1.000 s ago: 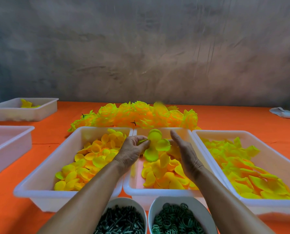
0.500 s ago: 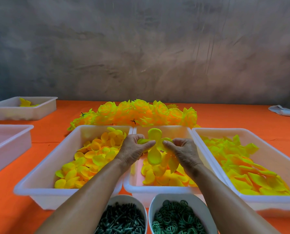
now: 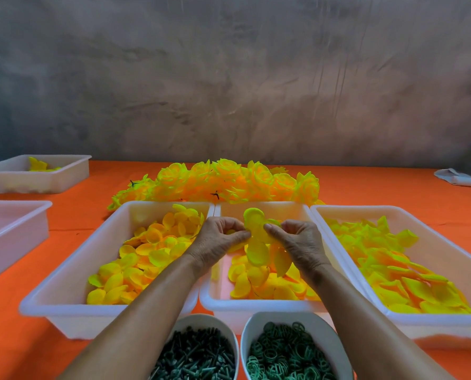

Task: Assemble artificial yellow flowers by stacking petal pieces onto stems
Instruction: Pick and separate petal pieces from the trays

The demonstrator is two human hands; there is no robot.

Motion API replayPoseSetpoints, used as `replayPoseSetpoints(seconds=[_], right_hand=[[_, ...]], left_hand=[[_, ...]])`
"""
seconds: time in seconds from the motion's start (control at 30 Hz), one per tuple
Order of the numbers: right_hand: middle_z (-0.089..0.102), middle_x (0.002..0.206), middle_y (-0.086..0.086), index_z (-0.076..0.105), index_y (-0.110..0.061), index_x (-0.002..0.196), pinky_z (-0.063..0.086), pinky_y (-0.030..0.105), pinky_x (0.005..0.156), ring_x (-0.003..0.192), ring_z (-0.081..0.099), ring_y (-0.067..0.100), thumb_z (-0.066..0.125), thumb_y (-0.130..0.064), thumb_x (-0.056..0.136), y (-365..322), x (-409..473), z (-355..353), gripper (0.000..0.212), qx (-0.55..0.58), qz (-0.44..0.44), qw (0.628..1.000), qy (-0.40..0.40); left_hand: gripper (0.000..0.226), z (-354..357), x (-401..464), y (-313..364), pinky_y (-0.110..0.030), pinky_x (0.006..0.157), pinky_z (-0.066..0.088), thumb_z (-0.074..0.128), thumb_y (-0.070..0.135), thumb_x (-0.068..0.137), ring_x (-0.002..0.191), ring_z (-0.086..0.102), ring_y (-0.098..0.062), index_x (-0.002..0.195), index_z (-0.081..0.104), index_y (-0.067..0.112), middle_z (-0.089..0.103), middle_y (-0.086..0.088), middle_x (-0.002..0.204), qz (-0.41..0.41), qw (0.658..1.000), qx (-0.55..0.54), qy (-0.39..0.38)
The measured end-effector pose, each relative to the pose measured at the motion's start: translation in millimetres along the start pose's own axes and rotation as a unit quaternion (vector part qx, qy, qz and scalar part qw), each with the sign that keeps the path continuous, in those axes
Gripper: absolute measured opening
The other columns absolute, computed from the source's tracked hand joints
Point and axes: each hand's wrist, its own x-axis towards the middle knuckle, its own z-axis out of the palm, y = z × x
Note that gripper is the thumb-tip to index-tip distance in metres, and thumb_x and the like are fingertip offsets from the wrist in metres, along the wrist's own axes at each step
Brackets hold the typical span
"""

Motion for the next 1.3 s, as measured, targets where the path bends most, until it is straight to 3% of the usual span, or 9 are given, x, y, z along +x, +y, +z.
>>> replayPoseSetpoints(seconds=[0.17,0.37,0.57,0.77,0.93,1.03,1.13,1.2,1.3], right_hand=[[0.063,0.067,0.005,0.068,-0.016,0.066,0.042,0.026,0.056,0.061,0.051,0.011,0.065,-0.039,0.083,-2,3,2,0.029,0.04,0.0,0.998,0.038],[0.068,0.096,0.005,0.068,-0.022,0.09,0.046,0.023,0.068,0.087,0.059,0.016,0.061,0.0,0.086,6,12,-3,0.024,0.083,0.025,0.992,0.095],[0.067,0.104,0.007,0.067,-0.018,0.103,0.047,0.02,0.076,0.095,0.059,0.015,0.059,0.007,0.085,7,13,-2,0.031,0.12,0.015,0.986,0.112],[0.061,0.119,0.009,0.062,-0.009,0.121,0.048,0.039,0.097,0.112,0.057,0.021,0.059,0.009,0.085,9,14,-5,0.04,0.118,0.003,0.985,0.129],[0.057,0.127,0.018,0.052,-0.012,0.132,0.052,0.045,0.091,0.114,0.057,0.031,0.063,0.005,0.084,11,14,-5,0.053,0.143,0.012,0.983,0.115],[0.053,0.13,0.018,0.047,-0.018,0.136,0.051,0.048,0.092,0.116,0.055,0.034,0.064,0.006,0.083,9,13,-5,0.06,0.136,0.004,0.985,0.103],[0.058,0.116,0.017,0.043,-0.02,0.139,0.052,0.036,0.088,0.103,0.057,0.029,0.063,0.006,0.082,8,13,-6,0.066,0.12,-0.006,0.987,0.106],[0.059,0.092,0.014,0.039,-0.018,0.142,0.051,0.033,0.082,0.086,0.058,0.022,0.064,0.006,0.082,7,13,-6,0.07,0.126,-0.001,0.986,0.108],[0.059,0.084,0.005,0.045,-0.01,0.137,0.054,0.034,0.076,0.08,0.061,0.02,0.07,0.002,0.079,8,14,-7,0.064,0.144,0.016,0.982,0.125]], left_hand=[[0.022,1,2,0,-0.016,0.041,0.036,0.06,0.006,0.09,0.04,0.044,-0.002,0.07,0.053,0.011,0.051,0.009,0.044,-0.002,0.999,-0.025,0.037],[0.024,-1,3,-1,-0.015,0.039,0.032,0.06,0.014,0.091,0.039,0.039,-0.003,0.068,0.051,0.012,0.045,0.009,0.043,-0.002,0.999,-0.02,0.034],[0.004,1,-1,3,-0.011,0.047,0.042,0.063,-0.001,0.085,0.051,0.056,0.002,0.085,0.063,0.003,0.064,0.01,0.056,0.009,0.999,-0.031,-0.015],[0.01,1,-1,4,-0.013,0.042,0.04,0.066,0.004,0.084,0.045,0.053,0.002,0.077,0.063,0.01,0.062,0.011,0.052,0.005,1.0,-0.008,-0.02],[0.027,0,0,3,-0.014,0.042,0.034,0.07,0.013,0.08,0.044,0.041,0.0,0.062,0.05,0.014,0.046,0.012,0.048,0.01,1.0,-0.001,-0.006],[0.028,0,-1,2,-0.018,0.046,0.035,0.071,0.015,0.078,0.047,0.041,-0.006,0.058,0.052,0.011,0.045,0.003,0.051,0.01,0.996,0.028,-0.089],[0.002,1,-1,4,-0.021,0.061,0.05,0.07,0.002,0.08,0.062,0.061,-0.004,0.082,0.071,0.003,0.069,0.006,0.066,-0.021,0.983,0.06,-0.172],[0.014,2,0,3,-0.033,0.075,0.053,0.073,0.008,0.079,0.076,0.062,-0.009,0.092,0.074,0.003,0.074,-0.004,0.085,-0.034,0.967,0.153,-0.2],[0.008,4,2,-2,-0.039,0.073,0.046,0.079,0.025,0.073,0.068,0.054,-0.008,0.073,0.071,0.025,0.071,0.006,0.075,-0.034,0.919,0.32,-0.228]])
